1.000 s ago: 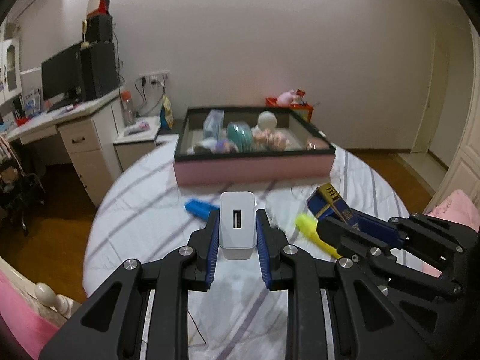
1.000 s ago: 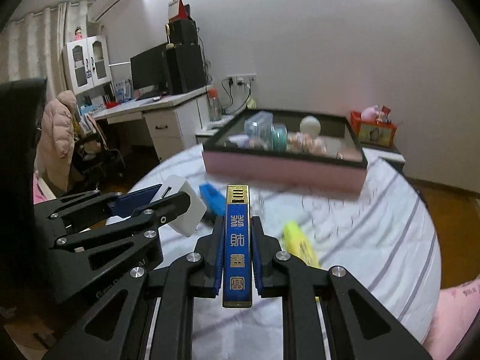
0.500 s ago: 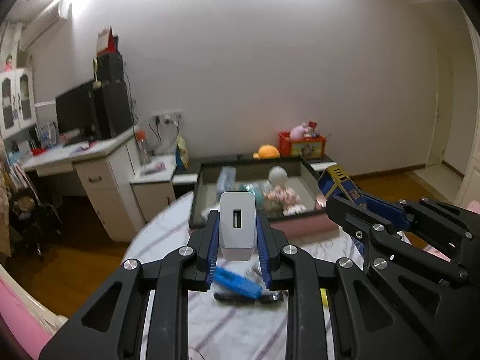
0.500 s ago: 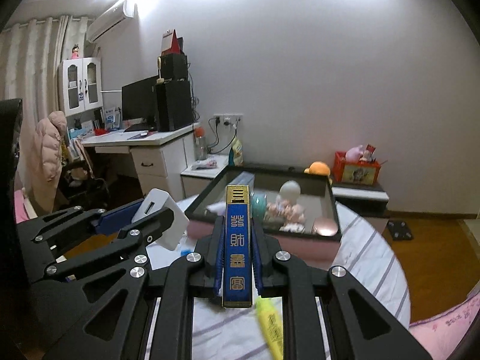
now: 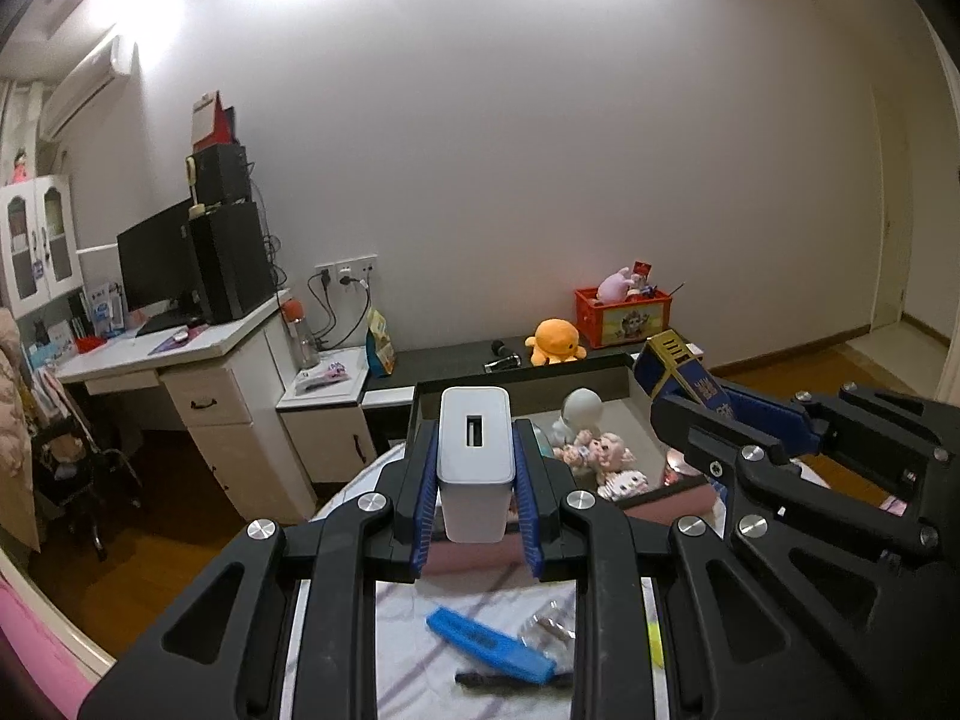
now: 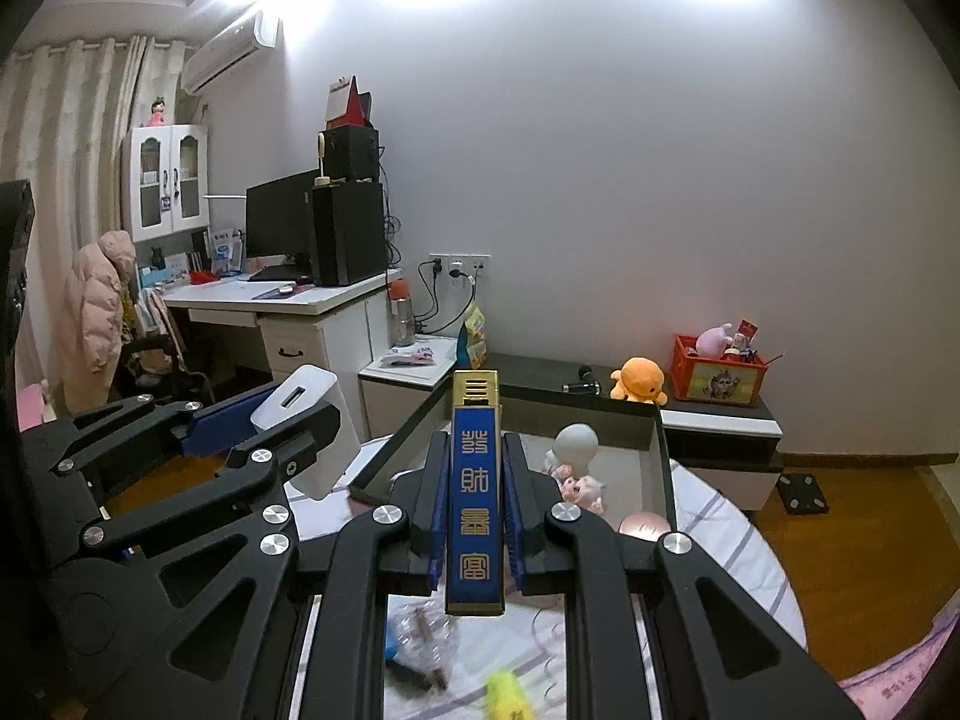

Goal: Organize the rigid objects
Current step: 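Lower both held items into the pink box and open both grippers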

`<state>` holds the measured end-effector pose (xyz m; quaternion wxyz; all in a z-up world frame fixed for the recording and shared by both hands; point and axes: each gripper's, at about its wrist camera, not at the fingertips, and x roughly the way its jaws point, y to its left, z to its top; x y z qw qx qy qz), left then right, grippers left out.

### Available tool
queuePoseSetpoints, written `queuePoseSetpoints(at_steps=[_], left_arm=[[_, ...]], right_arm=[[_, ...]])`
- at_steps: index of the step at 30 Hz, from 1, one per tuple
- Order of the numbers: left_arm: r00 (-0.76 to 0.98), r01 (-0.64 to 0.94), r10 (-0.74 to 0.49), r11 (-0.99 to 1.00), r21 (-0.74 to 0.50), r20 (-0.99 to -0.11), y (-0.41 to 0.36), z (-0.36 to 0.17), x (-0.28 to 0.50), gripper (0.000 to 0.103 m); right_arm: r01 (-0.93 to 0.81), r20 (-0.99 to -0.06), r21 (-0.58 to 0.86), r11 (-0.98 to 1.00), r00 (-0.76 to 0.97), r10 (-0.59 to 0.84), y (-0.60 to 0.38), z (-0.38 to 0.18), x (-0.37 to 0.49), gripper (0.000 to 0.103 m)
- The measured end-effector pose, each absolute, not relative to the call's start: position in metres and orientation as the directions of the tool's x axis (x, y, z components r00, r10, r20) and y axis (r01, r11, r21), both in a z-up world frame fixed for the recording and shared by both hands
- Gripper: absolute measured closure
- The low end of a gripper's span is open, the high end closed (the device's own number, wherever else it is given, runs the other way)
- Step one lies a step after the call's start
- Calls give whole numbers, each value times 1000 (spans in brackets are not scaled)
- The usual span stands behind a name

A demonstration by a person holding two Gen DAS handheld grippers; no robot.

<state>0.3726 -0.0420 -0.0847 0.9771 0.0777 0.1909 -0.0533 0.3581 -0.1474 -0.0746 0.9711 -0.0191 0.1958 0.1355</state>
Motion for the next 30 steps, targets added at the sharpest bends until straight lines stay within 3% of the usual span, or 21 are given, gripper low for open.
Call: queuePoseSetpoints(at_steps=[8,14,22,24,26,28,30], left_arm=[[878,183,-92,971,152,-469,-60,-105,464,80],[799,225,-91,962,155,-594,-79,-151,532,80],[752,238,-63,954,182,-656,-83,-187,560,79],[764,226,-47,953,199,-643,-82,-187,559,76],[773,214,-37,955,206,-633,-81,-182,554,63],[786,194,-23,958,211,-618,-77,-175,549,55],[808,163,-9,964,209,-589,-68,-163,535,48]], right_arm=[[-250,-451,1,968,864,224,-159,-91,430,87],[-235,-561,26,972,801,209,-171,-129,493,87],[-237,-646,54,970,733,215,-176,-174,526,87],[-236,-644,48,971,735,211,-175,-174,529,86],[-234,-641,51,971,738,212,-176,-173,528,85],[-216,-635,49,975,747,197,-177,-168,525,79],[-187,-614,46,981,769,176,-181,-157,518,57]])
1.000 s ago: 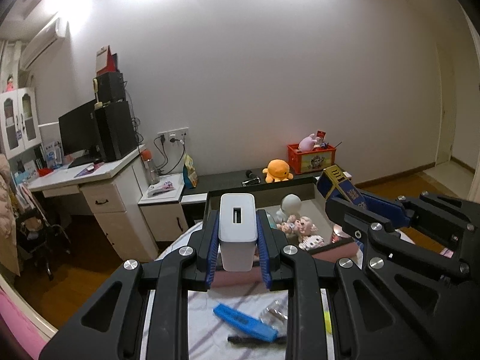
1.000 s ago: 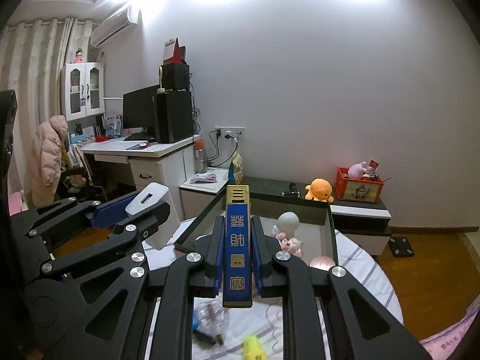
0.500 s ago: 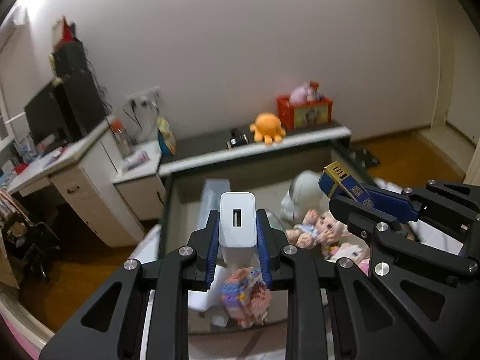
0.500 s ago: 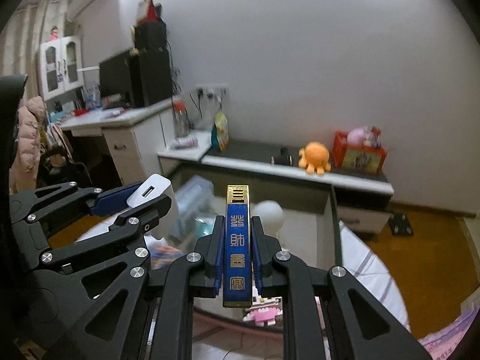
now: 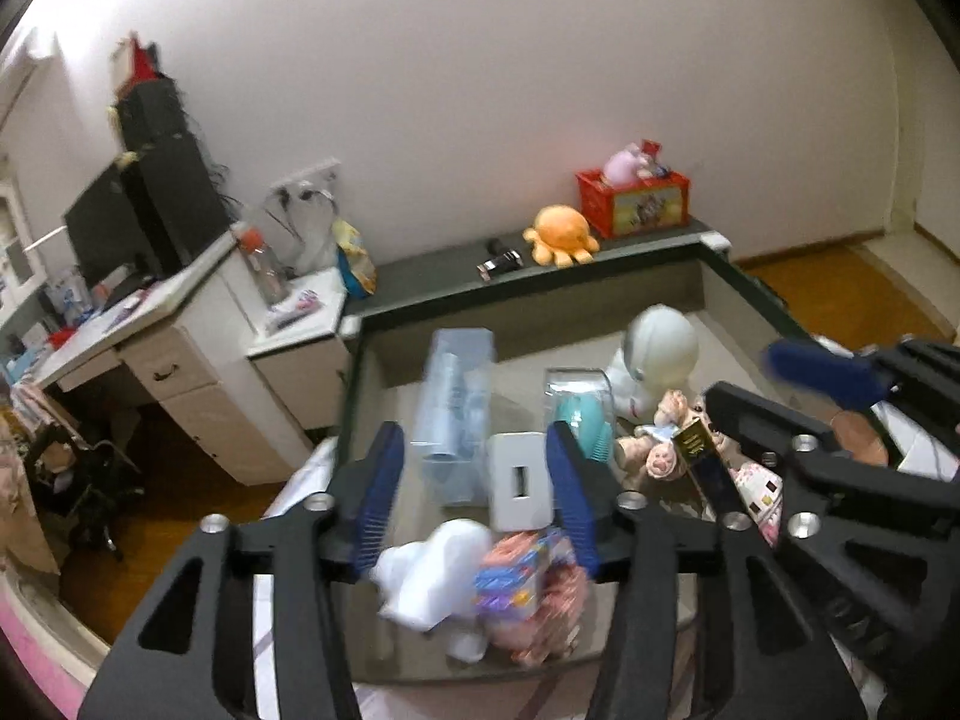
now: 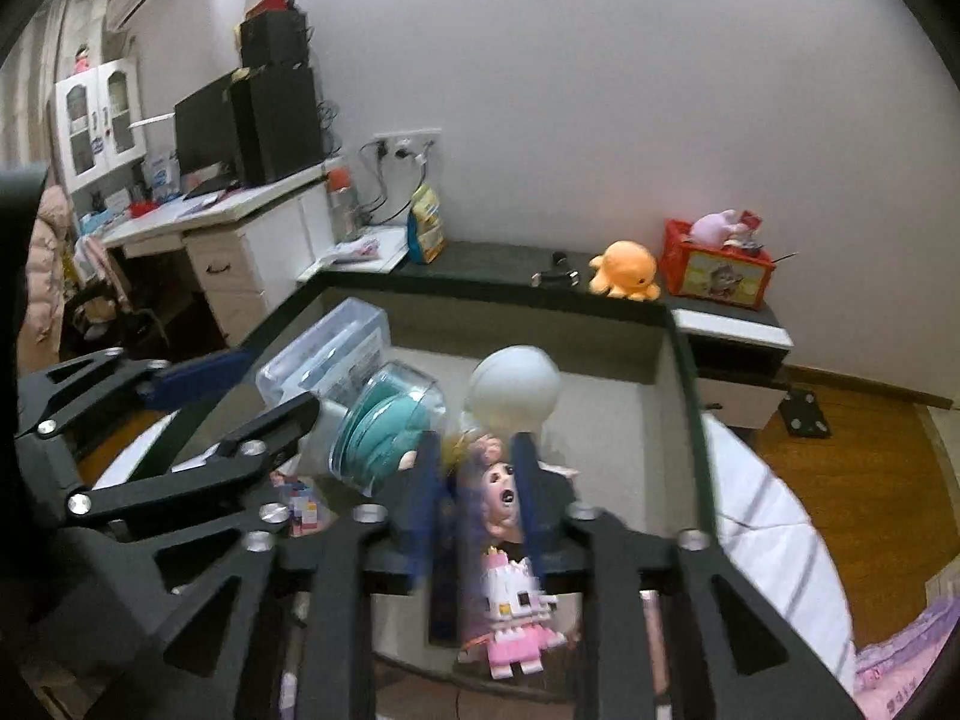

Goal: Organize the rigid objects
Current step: 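Lower both held items into the pink box and open both grippers, then withdraw both open grippers from the box toward the remaining items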

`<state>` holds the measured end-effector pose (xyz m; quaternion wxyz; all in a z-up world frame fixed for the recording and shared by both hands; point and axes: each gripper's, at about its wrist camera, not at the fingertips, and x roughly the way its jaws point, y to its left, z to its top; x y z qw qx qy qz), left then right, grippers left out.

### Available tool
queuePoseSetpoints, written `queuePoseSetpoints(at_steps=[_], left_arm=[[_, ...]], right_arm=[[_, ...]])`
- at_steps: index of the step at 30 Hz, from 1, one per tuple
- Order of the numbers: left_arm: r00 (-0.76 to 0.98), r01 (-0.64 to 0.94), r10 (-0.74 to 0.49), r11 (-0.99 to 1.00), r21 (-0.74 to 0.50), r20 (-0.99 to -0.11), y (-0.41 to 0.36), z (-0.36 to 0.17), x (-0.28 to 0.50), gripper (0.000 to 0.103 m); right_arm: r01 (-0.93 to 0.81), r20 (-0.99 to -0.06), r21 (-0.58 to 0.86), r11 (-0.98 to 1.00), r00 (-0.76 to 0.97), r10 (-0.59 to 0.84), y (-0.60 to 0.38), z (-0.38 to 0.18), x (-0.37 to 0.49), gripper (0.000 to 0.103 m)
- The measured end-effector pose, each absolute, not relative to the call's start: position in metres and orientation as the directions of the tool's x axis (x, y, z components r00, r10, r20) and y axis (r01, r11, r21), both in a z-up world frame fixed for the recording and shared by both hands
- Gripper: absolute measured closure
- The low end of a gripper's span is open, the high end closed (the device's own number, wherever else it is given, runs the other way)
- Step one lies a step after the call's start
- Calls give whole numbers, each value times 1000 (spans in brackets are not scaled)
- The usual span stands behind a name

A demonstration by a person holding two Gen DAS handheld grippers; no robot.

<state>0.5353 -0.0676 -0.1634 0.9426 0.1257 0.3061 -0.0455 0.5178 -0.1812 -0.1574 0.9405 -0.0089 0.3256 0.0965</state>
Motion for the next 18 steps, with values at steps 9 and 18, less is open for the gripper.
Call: queuePoseSetpoints(at_steps=[9,18], left_arm=[[907,47,27,985,164,-421,-30,-104,438,7],[961,7,17,996,84,-276,-6,-72,314,0]], right_arm=[[-183,-476,58,981,859,188,-185,-97,440,12],[-221,-345,13,975,914,212,-170,-61,329,0]])
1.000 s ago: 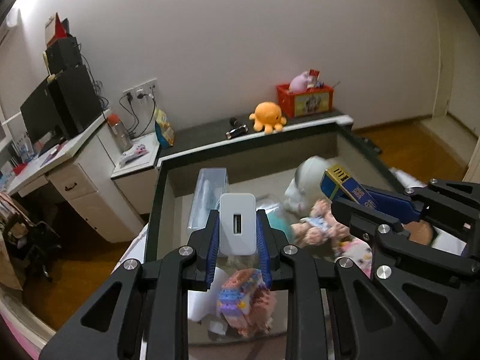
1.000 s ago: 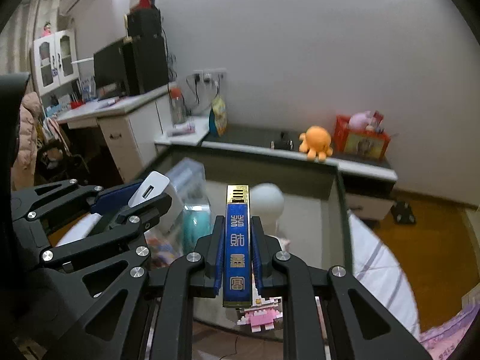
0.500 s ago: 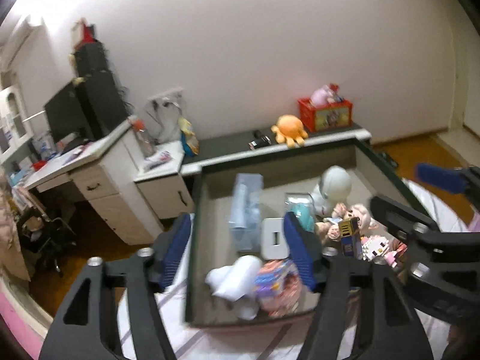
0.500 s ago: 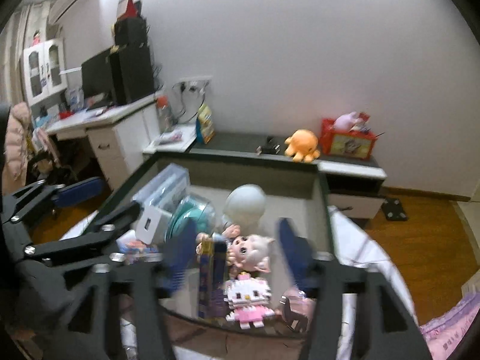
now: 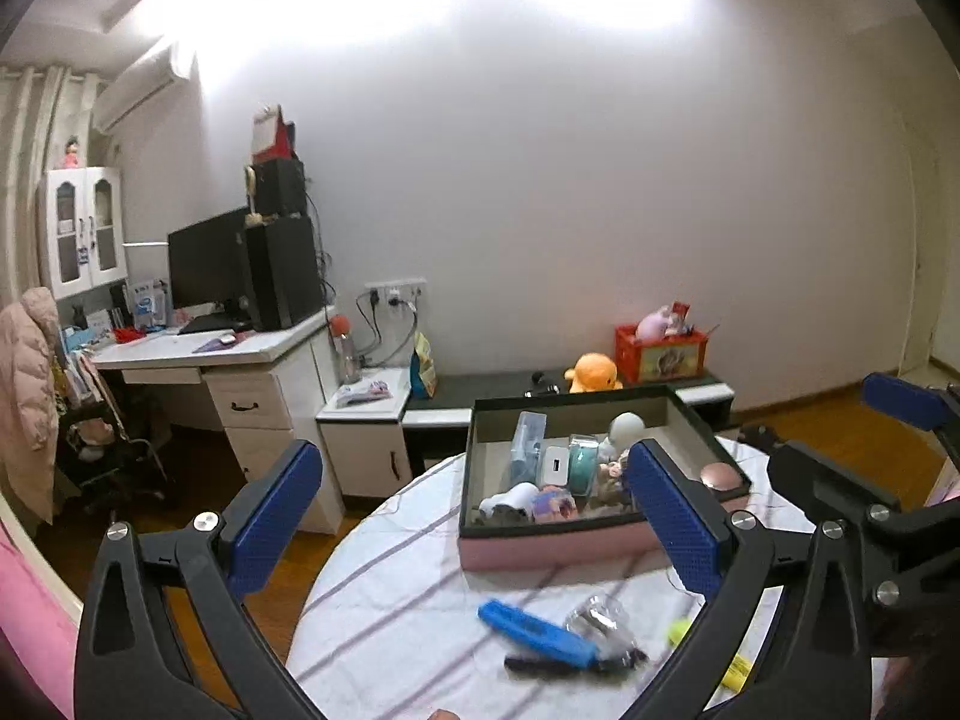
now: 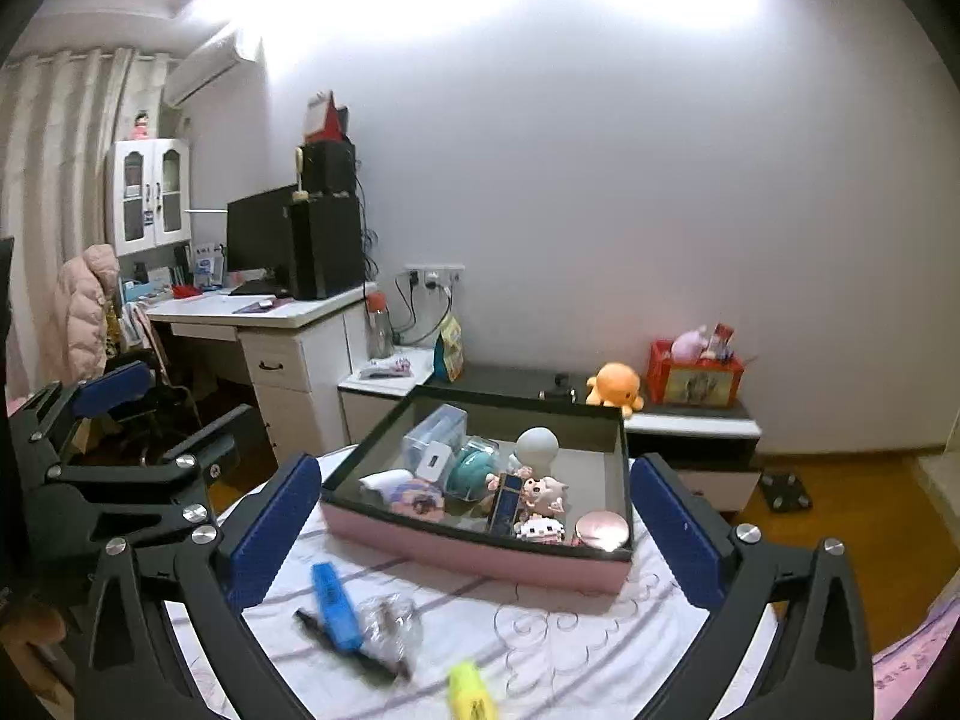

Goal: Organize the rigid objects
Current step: 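Withdraw both open grippers from the box toward the remaining items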

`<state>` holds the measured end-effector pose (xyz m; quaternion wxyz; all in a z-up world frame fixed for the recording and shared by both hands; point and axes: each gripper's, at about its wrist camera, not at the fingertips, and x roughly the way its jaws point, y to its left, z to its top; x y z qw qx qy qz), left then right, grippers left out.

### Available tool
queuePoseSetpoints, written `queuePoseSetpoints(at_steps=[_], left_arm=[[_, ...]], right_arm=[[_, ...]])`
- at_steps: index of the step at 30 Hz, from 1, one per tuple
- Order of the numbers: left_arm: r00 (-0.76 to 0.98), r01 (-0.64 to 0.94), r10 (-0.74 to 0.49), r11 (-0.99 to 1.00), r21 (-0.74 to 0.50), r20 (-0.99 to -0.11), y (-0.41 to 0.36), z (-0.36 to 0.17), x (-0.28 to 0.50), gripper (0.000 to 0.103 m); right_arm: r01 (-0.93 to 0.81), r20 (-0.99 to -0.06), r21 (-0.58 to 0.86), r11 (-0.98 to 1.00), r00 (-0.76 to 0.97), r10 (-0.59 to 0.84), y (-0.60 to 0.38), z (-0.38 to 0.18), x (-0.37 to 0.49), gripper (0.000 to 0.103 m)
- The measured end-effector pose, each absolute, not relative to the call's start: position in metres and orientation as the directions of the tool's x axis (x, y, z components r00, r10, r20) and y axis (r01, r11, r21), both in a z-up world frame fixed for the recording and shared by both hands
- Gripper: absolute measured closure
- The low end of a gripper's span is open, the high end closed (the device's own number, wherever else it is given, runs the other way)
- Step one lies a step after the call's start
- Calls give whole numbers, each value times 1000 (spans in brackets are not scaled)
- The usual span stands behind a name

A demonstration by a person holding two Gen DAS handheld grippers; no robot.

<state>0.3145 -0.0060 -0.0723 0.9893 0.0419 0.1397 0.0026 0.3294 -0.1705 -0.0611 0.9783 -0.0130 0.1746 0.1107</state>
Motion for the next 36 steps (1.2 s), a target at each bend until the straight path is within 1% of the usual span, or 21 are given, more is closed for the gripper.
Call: queuePoseSetpoints(at_steps=[2,3,5,7,11,13,15,21,24,28,31,33,36], left_arm=[[969,-17,36,997,81,-246,-5,-71,290,0],[969,-17,34,997,75,-244,-5,-72,281,0],[972,-6,19,998,55,-232,-2,-74,265,0],[974,7,3,999,46,-226,-1,-78,250,0],[980,10,6,997,80,-198,-5,-83,226,0],[980,7,12,995,95,-200,-7,-85,217,0],[982,2,15,996,93,-190,-8,-86,212,0],[978,17,4,995,94,-211,-9,-93,207,0],[968,28,-7,996,80,-250,-8,-103,209,0],[949,18,9,996,83,-314,-9,-123,221,0],[927,34,-2,996,78,-375,-8,-141,235,0],[899,54,-21,997,62,-438,-6,-157,247,0],[861,48,-10,997,62,-509,-2,-179,264,0]], right_arm=[[-216,-310,-13,976,929,201,-165,-57,304,0],[-211,-302,-25,977,933,194,-164,-55,296,0],[-188,-262,-50,981,950,168,-161,-55,271,0],[-184,-251,-51,982,954,166,-159,-57,255,0],[-168,-247,-50,985,957,150,-160,-63,224,0],[-166,-242,-39,985,958,152,-162,-66,213,0],[-161,-237,-33,986,960,149,-164,-69,203,0],[-155,-252,-28,988,957,143,-167,-75,193,0],[-157,-262,-30,987,954,144,-167,-79,191,0],[-158,-301,-30,987,943,142,-164,-92,199,0],[-160,-353,-23,987,925,142,-164,-107,212,0],[-170,-387,-13,985,909,152,-164,-118,220,0],[-174,-463,-16,985,874,147,-165,-141,239,0]])
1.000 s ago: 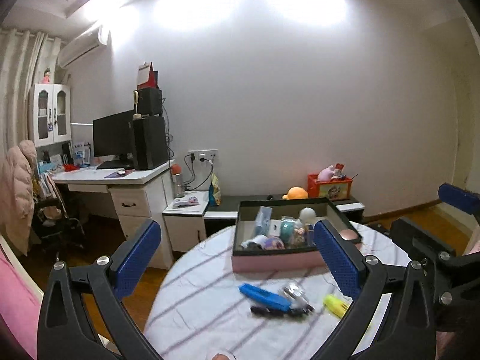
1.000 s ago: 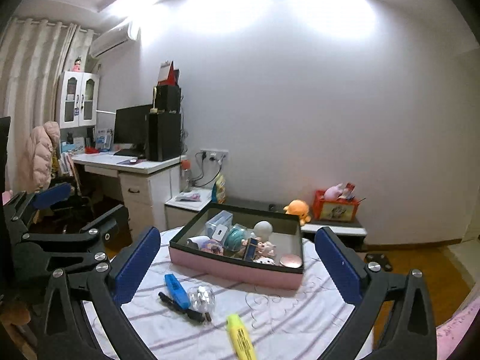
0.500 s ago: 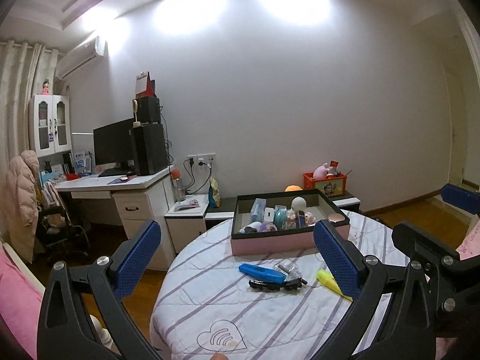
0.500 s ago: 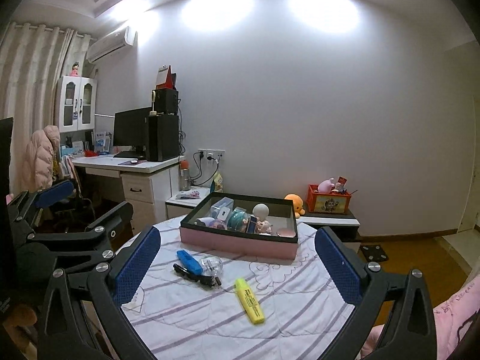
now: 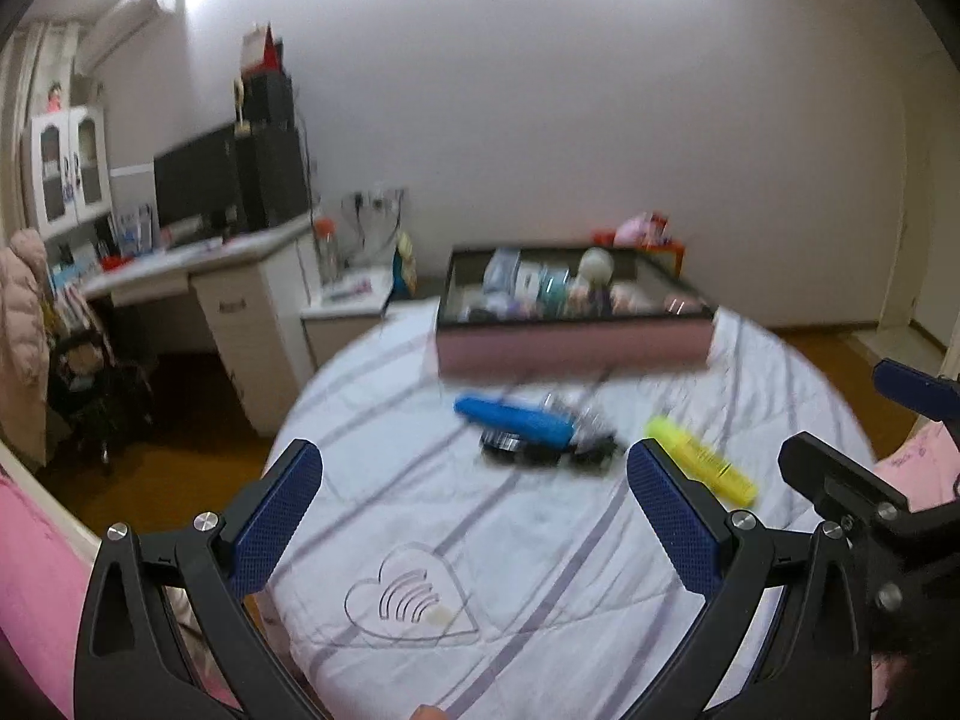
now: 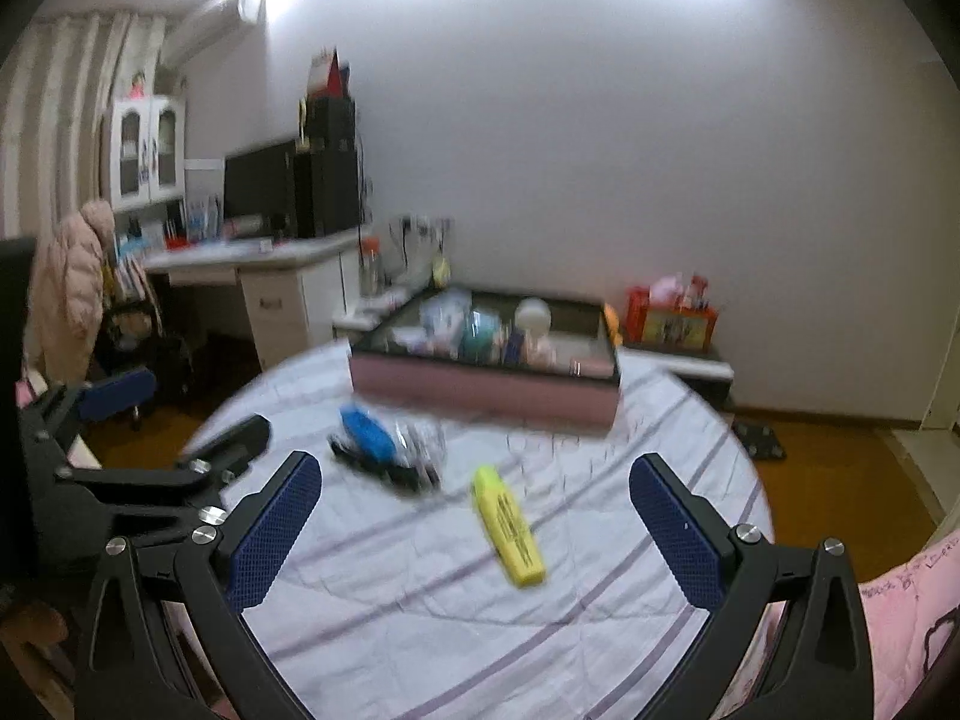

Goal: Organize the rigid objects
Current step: 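Withdraw both open grippers from the box toward the remaining items, then grasp the yellow highlighter with the right gripper while the left gripper grasps the blue pencil case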

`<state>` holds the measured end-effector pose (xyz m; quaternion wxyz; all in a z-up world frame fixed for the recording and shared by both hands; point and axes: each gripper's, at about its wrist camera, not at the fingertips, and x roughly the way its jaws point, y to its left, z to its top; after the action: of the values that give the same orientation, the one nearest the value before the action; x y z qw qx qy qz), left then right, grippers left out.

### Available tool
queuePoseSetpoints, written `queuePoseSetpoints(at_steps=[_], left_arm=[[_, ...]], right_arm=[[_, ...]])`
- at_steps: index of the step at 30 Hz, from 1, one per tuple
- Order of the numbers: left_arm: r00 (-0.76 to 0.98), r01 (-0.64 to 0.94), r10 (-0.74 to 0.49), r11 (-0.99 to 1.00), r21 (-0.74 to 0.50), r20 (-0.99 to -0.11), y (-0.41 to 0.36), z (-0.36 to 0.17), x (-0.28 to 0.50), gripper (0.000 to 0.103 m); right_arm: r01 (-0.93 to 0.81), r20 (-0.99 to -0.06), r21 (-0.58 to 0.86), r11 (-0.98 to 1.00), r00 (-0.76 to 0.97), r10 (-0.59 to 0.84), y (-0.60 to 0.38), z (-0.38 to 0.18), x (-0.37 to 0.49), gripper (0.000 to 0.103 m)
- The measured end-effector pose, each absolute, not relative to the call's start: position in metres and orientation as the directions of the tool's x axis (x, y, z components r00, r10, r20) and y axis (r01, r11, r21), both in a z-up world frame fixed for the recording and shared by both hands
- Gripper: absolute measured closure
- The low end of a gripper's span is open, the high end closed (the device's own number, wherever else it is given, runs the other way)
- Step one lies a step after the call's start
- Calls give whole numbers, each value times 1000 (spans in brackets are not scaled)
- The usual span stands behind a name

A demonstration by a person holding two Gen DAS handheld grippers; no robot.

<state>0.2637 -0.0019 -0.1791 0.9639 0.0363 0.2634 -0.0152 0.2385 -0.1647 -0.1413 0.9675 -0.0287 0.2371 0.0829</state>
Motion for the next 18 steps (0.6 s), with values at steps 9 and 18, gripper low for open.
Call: queuePoseSetpoints(at_steps=[9,18], left_arm=[[762,46,-43,999,-13,-646,12,-217,307,0],[728,60,-77,997,-48,-681,-8,-223,357,0]], right_arm=[[-156,-693,-1,988,713,111,-186,-214,318,10],[-252,-748,29,967,636,188,-182,-233,341,76]])
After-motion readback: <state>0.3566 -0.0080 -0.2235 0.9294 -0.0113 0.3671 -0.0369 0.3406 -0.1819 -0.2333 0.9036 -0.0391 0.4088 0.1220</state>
